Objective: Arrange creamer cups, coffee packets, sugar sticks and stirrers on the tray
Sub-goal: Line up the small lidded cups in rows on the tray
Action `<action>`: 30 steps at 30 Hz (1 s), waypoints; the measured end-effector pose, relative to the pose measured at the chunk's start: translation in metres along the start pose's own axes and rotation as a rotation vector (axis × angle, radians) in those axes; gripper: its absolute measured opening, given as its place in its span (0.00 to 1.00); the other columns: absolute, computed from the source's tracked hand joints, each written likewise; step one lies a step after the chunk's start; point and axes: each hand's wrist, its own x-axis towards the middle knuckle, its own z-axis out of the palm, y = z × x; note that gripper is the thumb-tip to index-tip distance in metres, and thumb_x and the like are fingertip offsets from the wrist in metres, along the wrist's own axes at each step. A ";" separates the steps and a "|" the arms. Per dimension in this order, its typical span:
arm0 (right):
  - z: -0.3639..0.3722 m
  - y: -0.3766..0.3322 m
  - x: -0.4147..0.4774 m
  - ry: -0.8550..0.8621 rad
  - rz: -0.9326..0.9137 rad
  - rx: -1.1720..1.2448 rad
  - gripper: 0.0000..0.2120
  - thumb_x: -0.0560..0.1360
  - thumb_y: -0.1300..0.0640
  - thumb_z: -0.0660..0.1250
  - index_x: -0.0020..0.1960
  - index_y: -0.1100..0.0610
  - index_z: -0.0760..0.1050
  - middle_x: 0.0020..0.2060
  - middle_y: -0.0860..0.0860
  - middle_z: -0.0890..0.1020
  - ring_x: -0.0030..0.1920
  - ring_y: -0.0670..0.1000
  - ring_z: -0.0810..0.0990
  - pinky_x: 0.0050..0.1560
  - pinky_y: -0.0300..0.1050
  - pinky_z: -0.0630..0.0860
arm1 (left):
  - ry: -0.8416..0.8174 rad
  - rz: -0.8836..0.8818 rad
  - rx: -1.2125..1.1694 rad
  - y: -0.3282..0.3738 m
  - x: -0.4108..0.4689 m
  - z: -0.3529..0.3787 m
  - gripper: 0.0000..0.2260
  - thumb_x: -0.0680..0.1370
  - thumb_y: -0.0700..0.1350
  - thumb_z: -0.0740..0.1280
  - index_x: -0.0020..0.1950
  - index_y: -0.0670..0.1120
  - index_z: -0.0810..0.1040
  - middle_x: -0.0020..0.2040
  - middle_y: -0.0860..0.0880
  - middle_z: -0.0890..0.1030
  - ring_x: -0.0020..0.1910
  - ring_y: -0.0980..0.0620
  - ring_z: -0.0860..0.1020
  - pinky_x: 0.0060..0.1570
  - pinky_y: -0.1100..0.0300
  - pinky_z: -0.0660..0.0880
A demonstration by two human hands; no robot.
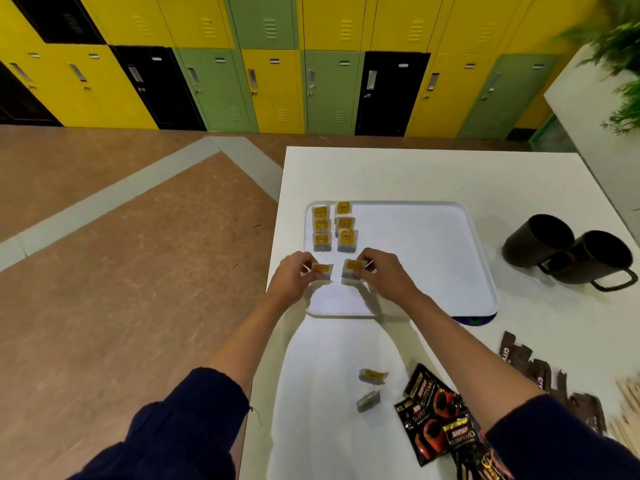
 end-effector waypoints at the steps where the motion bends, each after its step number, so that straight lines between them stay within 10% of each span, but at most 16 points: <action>1: -0.001 0.002 0.006 0.002 -0.001 -0.001 0.04 0.74 0.63 0.67 0.46 0.64 0.76 0.42 0.55 0.80 0.39 0.49 0.77 0.39 0.35 0.70 | 0.006 -0.012 0.002 0.000 0.006 0.001 0.05 0.74 0.42 0.70 0.44 0.42 0.77 0.48 0.43 0.80 0.46 0.47 0.78 0.45 0.57 0.73; 24: 0.009 0.017 0.036 0.027 -0.010 0.024 0.10 0.71 0.61 0.72 0.51 0.61 0.77 0.47 0.55 0.79 0.44 0.53 0.79 0.45 0.41 0.76 | 0.052 -0.050 0.037 -0.001 0.029 0.007 0.10 0.73 0.43 0.72 0.51 0.40 0.78 0.50 0.43 0.77 0.49 0.50 0.70 0.44 0.62 0.66; 30: 0.012 0.019 0.035 0.050 -0.028 -0.014 0.07 0.71 0.61 0.72 0.48 0.61 0.76 0.43 0.51 0.72 0.37 0.44 0.72 0.36 0.26 0.68 | 0.039 -0.035 0.074 -0.001 0.029 0.008 0.10 0.74 0.43 0.70 0.52 0.40 0.78 0.50 0.43 0.76 0.48 0.52 0.66 0.46 0.61 0.64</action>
